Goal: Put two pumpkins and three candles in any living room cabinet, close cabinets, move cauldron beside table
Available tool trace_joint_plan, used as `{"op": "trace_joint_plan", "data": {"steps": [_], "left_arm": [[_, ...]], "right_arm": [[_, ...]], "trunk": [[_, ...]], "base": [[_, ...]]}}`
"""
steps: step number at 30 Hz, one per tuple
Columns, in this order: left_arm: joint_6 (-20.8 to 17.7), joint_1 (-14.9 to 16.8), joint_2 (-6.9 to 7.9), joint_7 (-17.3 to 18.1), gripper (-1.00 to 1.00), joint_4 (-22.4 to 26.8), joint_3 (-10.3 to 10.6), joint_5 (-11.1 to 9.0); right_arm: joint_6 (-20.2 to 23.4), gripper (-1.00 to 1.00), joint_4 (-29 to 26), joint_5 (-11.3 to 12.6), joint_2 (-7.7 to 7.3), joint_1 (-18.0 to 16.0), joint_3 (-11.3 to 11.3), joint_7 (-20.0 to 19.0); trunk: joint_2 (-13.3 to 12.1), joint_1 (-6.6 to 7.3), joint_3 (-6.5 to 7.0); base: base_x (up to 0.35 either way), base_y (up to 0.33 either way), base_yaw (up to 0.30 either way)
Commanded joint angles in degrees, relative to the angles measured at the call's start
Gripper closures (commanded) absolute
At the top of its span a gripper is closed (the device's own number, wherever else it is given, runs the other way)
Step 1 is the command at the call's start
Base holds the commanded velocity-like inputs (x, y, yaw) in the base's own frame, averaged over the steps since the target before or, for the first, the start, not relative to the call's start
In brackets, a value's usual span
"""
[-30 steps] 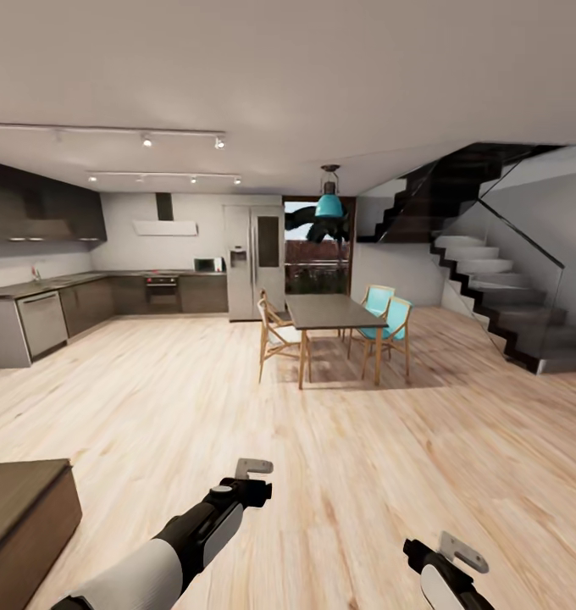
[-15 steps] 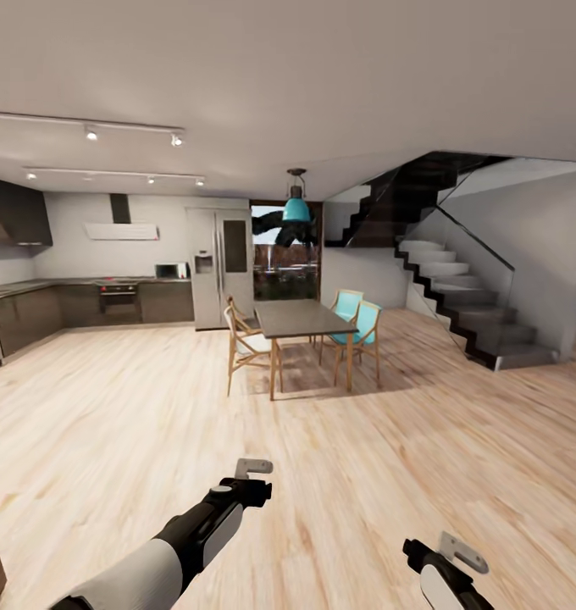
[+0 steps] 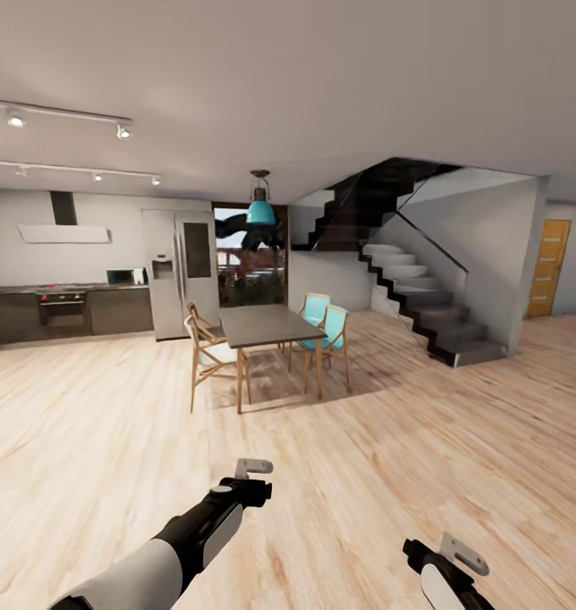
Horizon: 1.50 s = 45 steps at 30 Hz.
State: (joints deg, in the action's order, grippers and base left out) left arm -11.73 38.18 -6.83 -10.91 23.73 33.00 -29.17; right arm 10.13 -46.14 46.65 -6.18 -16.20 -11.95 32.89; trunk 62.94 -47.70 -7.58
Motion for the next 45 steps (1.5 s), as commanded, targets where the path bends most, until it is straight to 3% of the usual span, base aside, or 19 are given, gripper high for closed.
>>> {"op": "trace_joint_plan", "data": {"steps": [1,24,45], "left_arm": [[-0.2,0.1,0.06,-0.5,-1.0,0.1,0.5,-0.5],[0.0,-0.3,0.06,-0.5,-1.0,0.1,0.5,-0.5],[0.0,-0.3,0.08,-0.4,-1.0,0.2,0.5,-0.5]], "right_arm": [[0.3,-1.0,-0.1,0.3,-0.02,-0.1,-0.2,0.4],[0.8,-1.0,1.9,0.4,-0.23,-0.1,0.1,0.6],[0.8,-1.0,2.1,0.3,-0.2,-0.1,0.1,0.6]], "trunk": [[0.1,-0.04,-0.11],[0.1,-0.04,-2.09],[0.1,-0.04,-4.08]], "base": [[0.268,0.0,-0.132],[0.226,0.0,-0.016],[0.024,0.0,0.0]]}}
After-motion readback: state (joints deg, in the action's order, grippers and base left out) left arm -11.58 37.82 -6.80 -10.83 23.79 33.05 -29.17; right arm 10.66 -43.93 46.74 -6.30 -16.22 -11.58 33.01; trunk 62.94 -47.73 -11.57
